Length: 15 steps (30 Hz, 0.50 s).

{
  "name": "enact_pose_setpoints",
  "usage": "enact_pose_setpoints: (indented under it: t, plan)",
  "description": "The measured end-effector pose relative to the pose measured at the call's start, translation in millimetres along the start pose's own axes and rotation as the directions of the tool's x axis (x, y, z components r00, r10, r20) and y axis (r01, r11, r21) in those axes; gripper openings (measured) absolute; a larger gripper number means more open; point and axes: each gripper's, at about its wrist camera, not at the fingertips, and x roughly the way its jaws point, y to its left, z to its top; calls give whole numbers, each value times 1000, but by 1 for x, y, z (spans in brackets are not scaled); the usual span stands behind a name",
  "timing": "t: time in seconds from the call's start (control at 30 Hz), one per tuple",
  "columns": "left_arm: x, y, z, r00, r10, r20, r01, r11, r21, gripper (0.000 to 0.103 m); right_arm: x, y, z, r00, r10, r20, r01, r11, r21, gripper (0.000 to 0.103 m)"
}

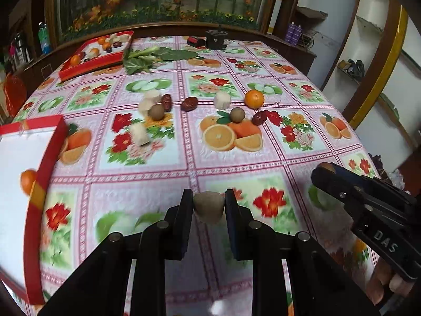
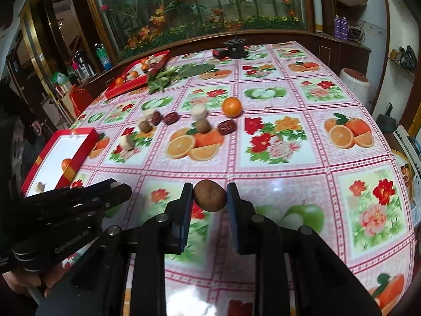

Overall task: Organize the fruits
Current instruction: 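Carry both held pieces into the white tray and open both tools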

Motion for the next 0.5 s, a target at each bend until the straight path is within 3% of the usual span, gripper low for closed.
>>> enact_pose_setpoints:
  t: [0.5]
  plan:
    - [-45,26,-15,997,-34,64,38,997,-65,23,-28,43,-5,1000,-10,29,12,997,-79,27]
